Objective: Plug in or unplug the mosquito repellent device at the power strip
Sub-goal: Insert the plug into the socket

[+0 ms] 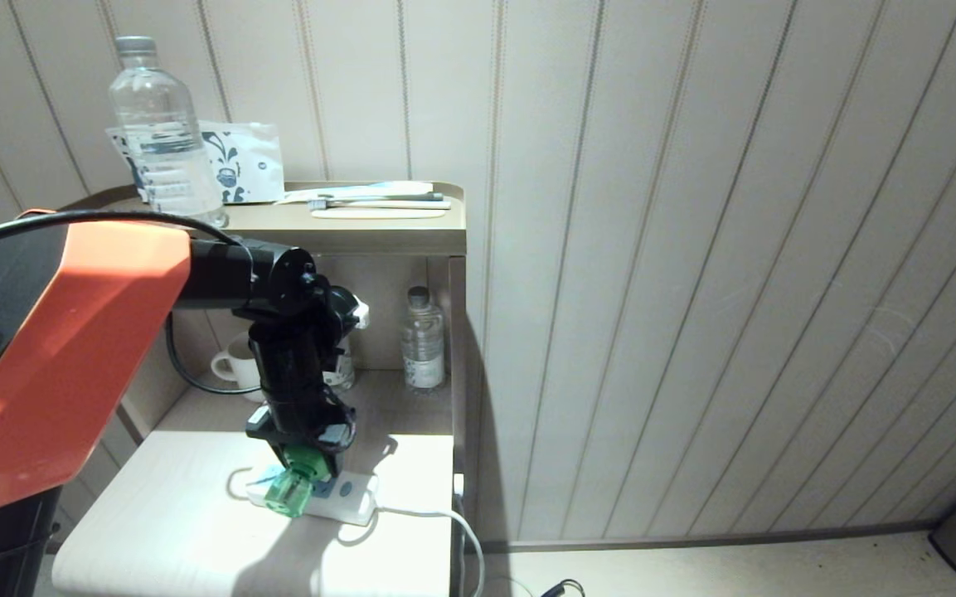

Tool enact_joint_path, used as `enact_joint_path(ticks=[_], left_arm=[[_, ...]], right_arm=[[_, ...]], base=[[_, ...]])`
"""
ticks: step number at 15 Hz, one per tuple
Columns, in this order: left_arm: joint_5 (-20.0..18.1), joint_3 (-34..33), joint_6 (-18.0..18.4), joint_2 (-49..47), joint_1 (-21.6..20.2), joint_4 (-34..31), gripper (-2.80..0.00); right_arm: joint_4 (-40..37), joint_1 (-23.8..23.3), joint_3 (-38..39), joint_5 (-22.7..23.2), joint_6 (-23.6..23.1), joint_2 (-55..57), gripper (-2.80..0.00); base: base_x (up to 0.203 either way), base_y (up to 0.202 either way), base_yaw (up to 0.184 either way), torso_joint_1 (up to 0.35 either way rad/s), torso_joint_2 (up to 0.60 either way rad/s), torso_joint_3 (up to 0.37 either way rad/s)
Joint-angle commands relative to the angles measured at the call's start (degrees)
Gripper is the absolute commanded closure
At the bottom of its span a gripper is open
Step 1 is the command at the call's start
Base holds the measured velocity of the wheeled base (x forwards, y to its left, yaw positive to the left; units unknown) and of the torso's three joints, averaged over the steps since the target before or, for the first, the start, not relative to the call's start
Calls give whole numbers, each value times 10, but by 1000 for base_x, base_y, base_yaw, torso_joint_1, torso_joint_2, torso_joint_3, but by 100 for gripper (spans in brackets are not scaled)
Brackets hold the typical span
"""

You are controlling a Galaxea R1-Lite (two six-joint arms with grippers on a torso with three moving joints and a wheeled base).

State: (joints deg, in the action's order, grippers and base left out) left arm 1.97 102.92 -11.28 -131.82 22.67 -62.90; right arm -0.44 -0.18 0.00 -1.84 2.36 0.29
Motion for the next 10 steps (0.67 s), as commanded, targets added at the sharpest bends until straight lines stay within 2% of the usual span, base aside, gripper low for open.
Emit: enact_joint_path(ticks=[1, 10], left_arm=[[1, 6, -5, -11, 0, -2, 0], [1, 15, -5, -27, -1, 2, 0]], right_arm=[[0, 0, 0, 0, 0, 0, 0], [0, 0, 0, 0, 0, 0, 0]], base=[[0, 0, 0, 0, 0, 0], [0, 0, 0, 0, 0, 0]])
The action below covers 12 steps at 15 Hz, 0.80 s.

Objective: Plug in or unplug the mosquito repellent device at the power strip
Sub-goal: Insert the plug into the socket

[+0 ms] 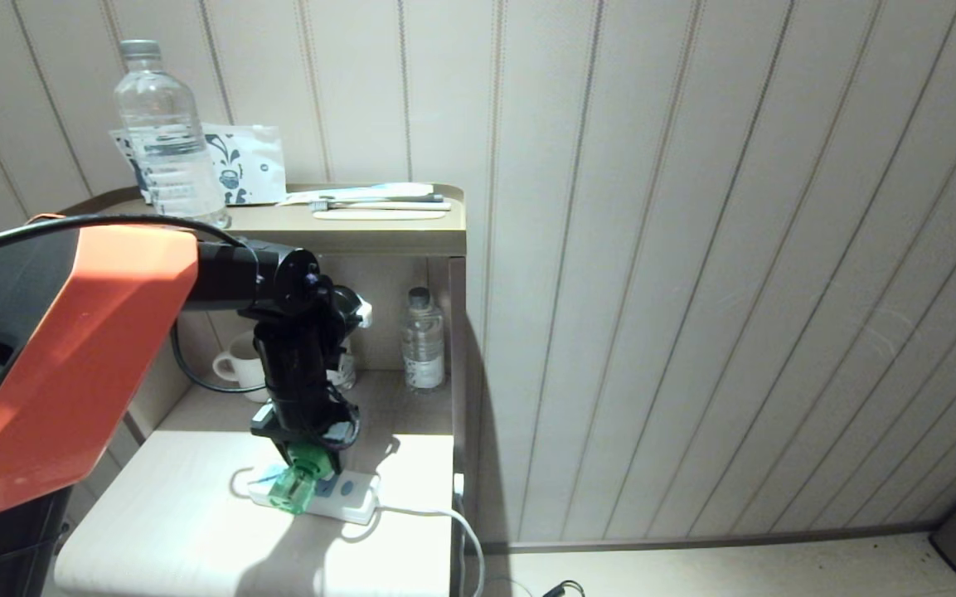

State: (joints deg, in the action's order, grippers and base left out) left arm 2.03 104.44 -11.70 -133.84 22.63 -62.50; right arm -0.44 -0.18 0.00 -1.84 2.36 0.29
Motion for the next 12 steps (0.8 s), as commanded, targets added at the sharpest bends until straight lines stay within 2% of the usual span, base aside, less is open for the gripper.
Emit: enact_joint_path(ticks=[1, 12], left_arm=[[0, 0, -2, -11, 0, -2, 0], [-2, 10, -1, -39, 0, -2, 0]], right_arm=[[0, 0, 0, 0, 0, 0, 0], [0, 0, 0, 0, 0, 0, 0]], base=[[0, 0, 0, 0, 0, 0], [0, 0, 0, 0, 0, 0]])
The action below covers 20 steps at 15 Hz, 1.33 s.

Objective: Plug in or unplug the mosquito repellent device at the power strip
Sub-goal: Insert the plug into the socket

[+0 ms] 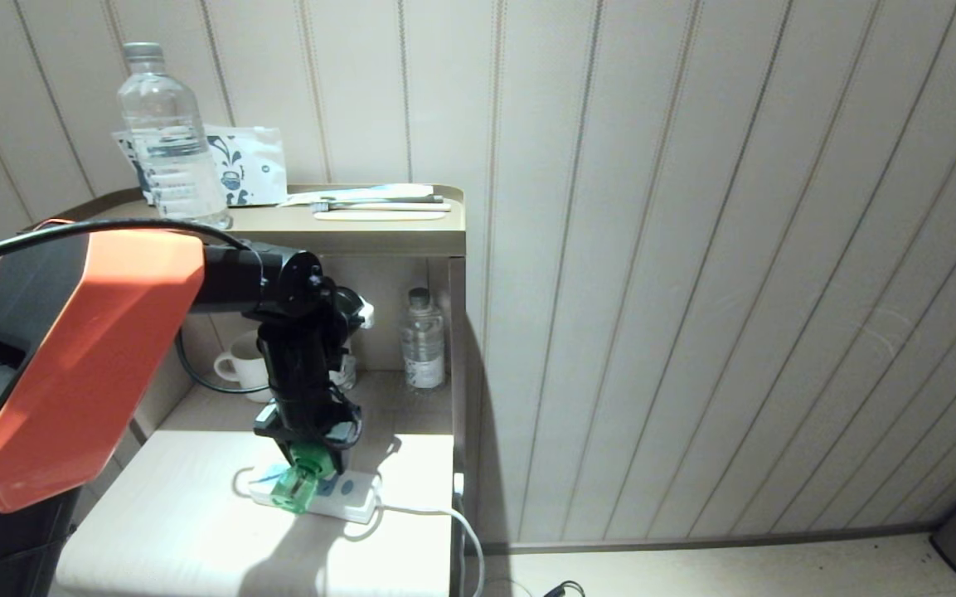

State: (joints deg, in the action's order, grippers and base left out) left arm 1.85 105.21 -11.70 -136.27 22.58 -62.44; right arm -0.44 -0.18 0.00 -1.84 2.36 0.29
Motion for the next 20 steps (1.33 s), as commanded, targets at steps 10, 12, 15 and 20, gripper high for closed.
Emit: enact_joint_path(ticks=[10, 12, 15, 20], left_arm=[[-49, -1, -16, -11, -24, 16, 0], [-60, -4, -18, -10, -27, 18, 0], [-61, -14, -21, -9, -27, 34, 0], [-60, -37, -23, -8, -24, 66, 0]], right_arm=[[0, 0, 0, 0, 0, 0, 0], [0, 0, 0, 0, 0, 0, 0], [0, 0, 0, 0, 0, 0, 0], [0, 0, 0, 0, 0, 0, 0]], base=[[0, 0, 0, 0, 0, 0], [0, 0, 0, 0, 0, 0], [0, 0, 0, 0, 0, 0], [0, 0, 0, 0, 0, 0]])
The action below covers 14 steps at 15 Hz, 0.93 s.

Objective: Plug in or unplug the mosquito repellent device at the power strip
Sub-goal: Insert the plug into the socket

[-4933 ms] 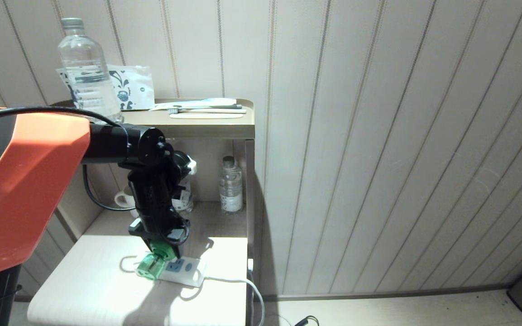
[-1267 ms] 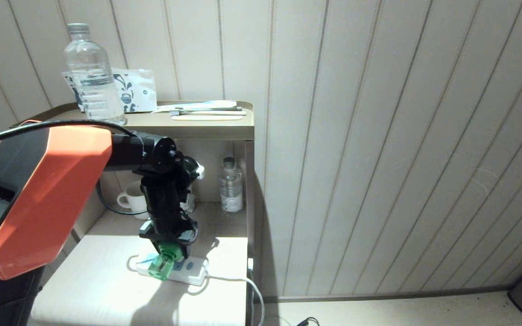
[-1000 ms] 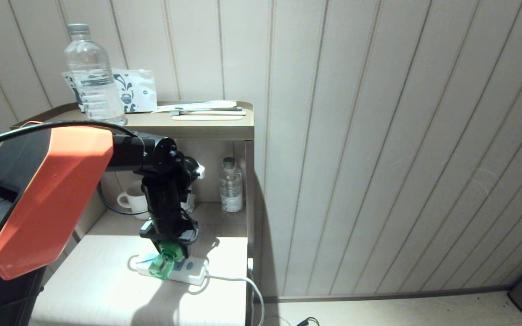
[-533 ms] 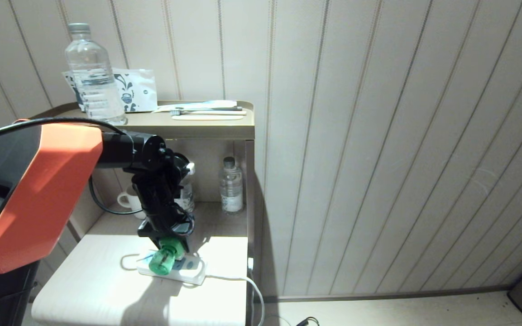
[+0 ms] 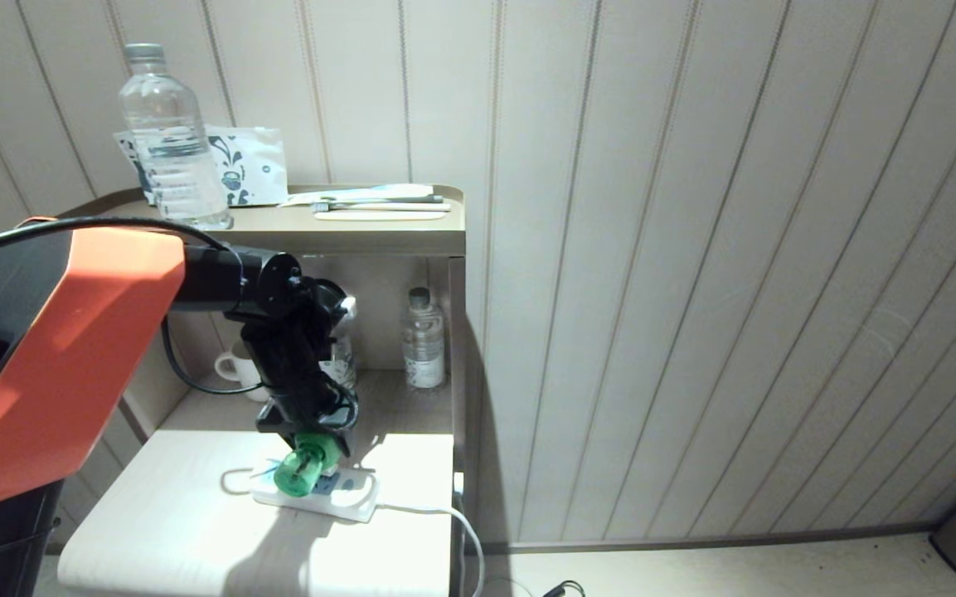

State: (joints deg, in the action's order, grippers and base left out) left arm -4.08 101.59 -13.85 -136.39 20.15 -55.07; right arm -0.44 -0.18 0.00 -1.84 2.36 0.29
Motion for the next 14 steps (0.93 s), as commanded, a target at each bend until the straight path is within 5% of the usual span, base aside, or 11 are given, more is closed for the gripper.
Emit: enact_joint_path(ticks=[1, 14], left_arm=[[0, -5, 0, -7, 1, -6, 0], [22, -73, -3, 41, 0, 29, 0]], right_arm=[[0, 0, 0, 0, 0, 0, 0], [0, 0, 0, 0, 0, 0, 0]], base=[[0, 0, 0, 0, 0, 0], [0, 0, 0, 0, 0, 0]])
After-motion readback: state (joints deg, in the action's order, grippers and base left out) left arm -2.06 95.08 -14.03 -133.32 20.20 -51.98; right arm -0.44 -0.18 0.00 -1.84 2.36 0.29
